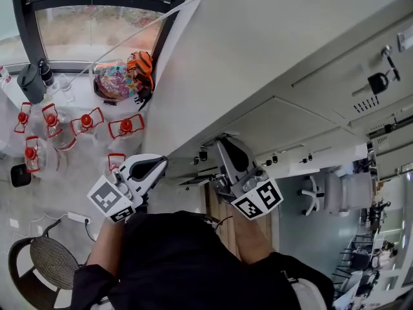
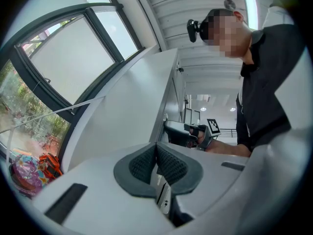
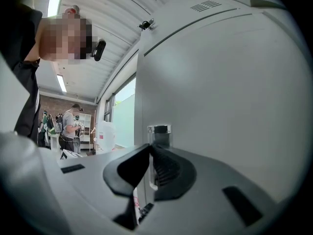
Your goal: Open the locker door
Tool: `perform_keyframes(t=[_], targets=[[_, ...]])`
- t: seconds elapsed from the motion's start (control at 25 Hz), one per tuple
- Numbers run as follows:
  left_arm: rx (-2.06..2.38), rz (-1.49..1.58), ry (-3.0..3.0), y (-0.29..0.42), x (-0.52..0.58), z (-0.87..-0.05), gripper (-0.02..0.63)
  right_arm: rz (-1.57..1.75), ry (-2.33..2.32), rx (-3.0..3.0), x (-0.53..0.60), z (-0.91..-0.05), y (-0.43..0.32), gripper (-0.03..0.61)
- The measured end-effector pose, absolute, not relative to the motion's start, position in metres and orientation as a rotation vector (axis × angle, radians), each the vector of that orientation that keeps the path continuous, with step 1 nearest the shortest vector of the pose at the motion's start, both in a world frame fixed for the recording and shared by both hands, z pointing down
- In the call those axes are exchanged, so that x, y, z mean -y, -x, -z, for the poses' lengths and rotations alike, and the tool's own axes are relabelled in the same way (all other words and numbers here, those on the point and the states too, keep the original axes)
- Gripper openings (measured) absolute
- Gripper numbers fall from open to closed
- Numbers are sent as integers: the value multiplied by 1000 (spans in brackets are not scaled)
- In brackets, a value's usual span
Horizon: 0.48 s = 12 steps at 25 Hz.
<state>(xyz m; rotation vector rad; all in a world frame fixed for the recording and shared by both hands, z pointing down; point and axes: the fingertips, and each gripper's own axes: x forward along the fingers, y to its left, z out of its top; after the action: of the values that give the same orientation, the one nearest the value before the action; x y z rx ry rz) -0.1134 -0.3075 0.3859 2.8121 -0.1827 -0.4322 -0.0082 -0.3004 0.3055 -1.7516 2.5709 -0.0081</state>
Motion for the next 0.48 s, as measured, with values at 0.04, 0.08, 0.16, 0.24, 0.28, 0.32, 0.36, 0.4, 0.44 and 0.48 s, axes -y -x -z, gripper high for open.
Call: perform_keyframes(t=[0.04,0.08,0.16,0.24,0.28,0.32,0.36,0.4,0.44,0.48], targets=[[181,430,-2811,113,306,-387,15,11,1746,-2568,300,-306,8,32],[179,427,-2811,113,305,-388,15,13,1740,-2567,300,-306,8,31],[178,423,-2810,113,302,-389,15,9,1723,-2573,299,-305,9,31],[180,420,-2806,113,299,-390,15,1,1696,-2587,294,-305,10,30],[181,417,-2803,112,298,-390,15,-2,1681,-2595,291,-305,11,29],[183,414,-2801,112,296,-391,15,-4,1664,-2602,288,-306,12,29],[185,410,-2800,112,295,-391,15,-5,1646,-2608,285,-306,12,29],[189,405,-2801,111,294,-391,15,-6,1626,-2616,282,-306,13,29],[193,402,-2803,109,294,-391,15,-9,1603,-2626,280,-306,14,29],[200,400,-2807,107,293,-391,15,-11,1579,-2636,277,-306,14,29]])
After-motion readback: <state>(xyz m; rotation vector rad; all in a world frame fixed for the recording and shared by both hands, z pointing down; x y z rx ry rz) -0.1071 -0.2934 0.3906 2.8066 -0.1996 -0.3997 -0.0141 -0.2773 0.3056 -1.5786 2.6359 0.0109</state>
